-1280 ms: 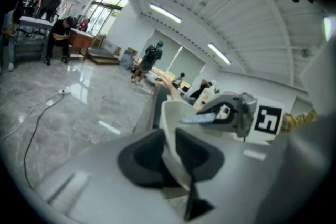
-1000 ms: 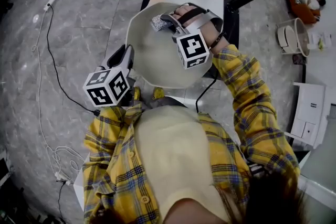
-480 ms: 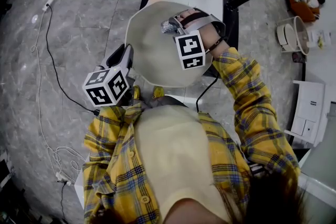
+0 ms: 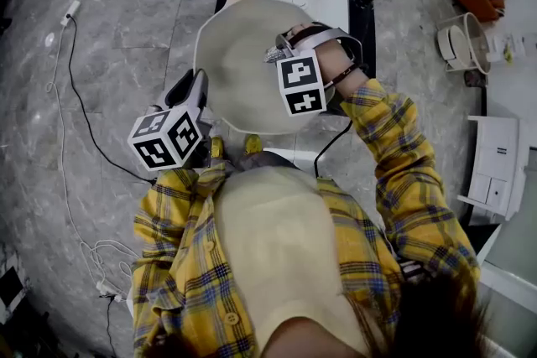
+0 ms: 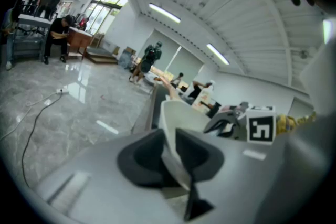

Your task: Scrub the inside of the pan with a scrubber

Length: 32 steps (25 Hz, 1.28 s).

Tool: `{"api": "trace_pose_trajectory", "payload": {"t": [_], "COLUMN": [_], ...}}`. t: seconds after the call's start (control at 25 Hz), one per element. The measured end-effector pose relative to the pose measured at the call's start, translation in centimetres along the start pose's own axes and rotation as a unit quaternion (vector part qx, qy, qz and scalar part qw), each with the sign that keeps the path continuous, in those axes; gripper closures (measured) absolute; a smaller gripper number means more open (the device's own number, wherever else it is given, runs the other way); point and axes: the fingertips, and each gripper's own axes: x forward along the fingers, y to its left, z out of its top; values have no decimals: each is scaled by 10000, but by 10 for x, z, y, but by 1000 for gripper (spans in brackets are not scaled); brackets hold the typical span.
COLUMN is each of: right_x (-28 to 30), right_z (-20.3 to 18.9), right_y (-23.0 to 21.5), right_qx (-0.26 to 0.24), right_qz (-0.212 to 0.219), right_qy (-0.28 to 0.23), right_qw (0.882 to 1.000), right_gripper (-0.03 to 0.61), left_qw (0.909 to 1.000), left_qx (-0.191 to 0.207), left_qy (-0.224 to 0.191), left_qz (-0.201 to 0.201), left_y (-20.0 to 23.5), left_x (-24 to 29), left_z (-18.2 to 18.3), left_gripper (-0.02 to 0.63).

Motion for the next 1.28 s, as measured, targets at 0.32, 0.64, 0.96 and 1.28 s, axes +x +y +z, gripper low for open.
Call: {"api": "trace_pose_trajectory", "payload": {"t": [0.32, 0.64, 0.96, 1.28], "right_x": [-13, -32, -46, -60], "right_z": [-2, 14, 31, 56], "right_y": [30, 57, 75, 87], "right_qx": [444, 678, 785, 966], "right_qz": [776, 1634, 2243, 2839], "right_qy": [-1, -307, -576, -1095], "right_qw": [9960, 9837, 9697, 9477], "right_gripper": [492, 492, 492, 492], "left_qw": [10000, 10000, 9999, 9999], "left_qx": [9, -13, -49, -53], "left_qy": [18, -10, -20, -33], "left_qz": [-44, -84, -107, -103], "left_y": [0, -1, -1, -1], "left_x": [1, 1, 1, 2], "left_z": [-1, -1, -1, -1], "left_gripper": [543, 543, 543, 543]}}
